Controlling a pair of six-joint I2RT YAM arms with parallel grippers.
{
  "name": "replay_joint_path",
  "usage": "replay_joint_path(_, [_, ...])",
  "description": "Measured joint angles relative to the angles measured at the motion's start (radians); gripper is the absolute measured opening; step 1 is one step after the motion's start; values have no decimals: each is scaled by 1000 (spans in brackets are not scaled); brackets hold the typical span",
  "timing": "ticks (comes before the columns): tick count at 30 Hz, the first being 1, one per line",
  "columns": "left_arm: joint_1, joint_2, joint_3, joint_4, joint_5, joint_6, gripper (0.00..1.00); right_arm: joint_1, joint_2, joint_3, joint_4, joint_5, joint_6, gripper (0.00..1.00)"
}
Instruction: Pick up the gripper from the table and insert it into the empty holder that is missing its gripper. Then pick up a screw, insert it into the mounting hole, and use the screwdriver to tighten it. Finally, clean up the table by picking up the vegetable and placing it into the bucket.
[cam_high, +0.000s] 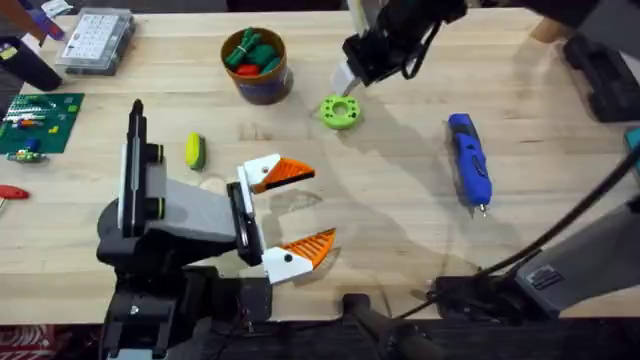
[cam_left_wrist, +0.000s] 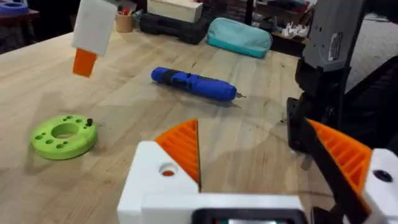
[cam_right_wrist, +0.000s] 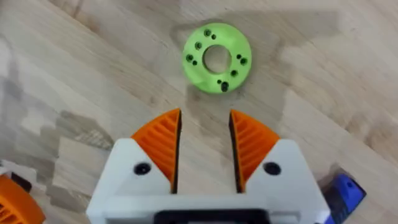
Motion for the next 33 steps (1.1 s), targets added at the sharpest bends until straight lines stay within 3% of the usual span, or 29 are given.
replay_joint_path(17, [0, 0, 0, 0, -1, 0, 990, 1, 161, -12, 56, 6, 14, 447])
replay_joint_path(33, [0, 0, 0, 0, -1, 0, 990, -7, 232, -13, 64, 7, 14, 447])
